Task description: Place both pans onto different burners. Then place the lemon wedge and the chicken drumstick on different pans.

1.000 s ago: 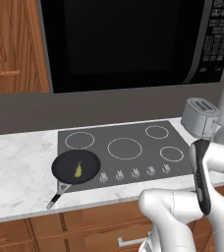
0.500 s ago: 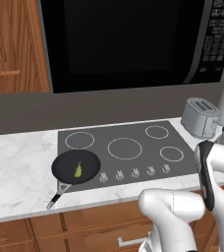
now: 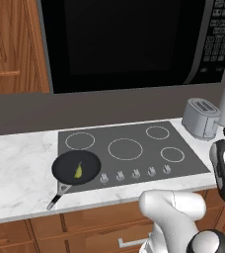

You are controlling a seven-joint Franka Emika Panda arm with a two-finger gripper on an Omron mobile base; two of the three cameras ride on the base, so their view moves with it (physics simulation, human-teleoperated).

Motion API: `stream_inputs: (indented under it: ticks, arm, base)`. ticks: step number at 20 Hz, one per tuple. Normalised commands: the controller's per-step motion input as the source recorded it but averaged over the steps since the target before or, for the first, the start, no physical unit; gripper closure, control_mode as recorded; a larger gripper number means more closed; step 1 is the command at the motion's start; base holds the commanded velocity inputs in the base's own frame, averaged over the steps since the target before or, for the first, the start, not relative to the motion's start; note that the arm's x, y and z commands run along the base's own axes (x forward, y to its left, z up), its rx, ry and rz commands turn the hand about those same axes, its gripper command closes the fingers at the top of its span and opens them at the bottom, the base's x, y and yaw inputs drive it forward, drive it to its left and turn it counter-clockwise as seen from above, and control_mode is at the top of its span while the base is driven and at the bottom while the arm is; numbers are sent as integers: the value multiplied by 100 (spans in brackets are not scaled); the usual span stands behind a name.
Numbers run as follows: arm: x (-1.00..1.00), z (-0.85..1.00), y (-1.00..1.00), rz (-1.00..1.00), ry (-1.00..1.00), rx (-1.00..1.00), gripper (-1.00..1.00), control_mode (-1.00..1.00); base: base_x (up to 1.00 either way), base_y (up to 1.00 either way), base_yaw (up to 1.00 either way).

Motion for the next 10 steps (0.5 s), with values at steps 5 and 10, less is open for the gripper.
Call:
stream_inputs:
  ticks: [5,10]
  arm:
    - [0,0,-50,0,0,0,-100,-100]
    - [0,0,-45,0,0,0,-100,-100]
  base:
    - [0,0,0]
    - [0,0,0]
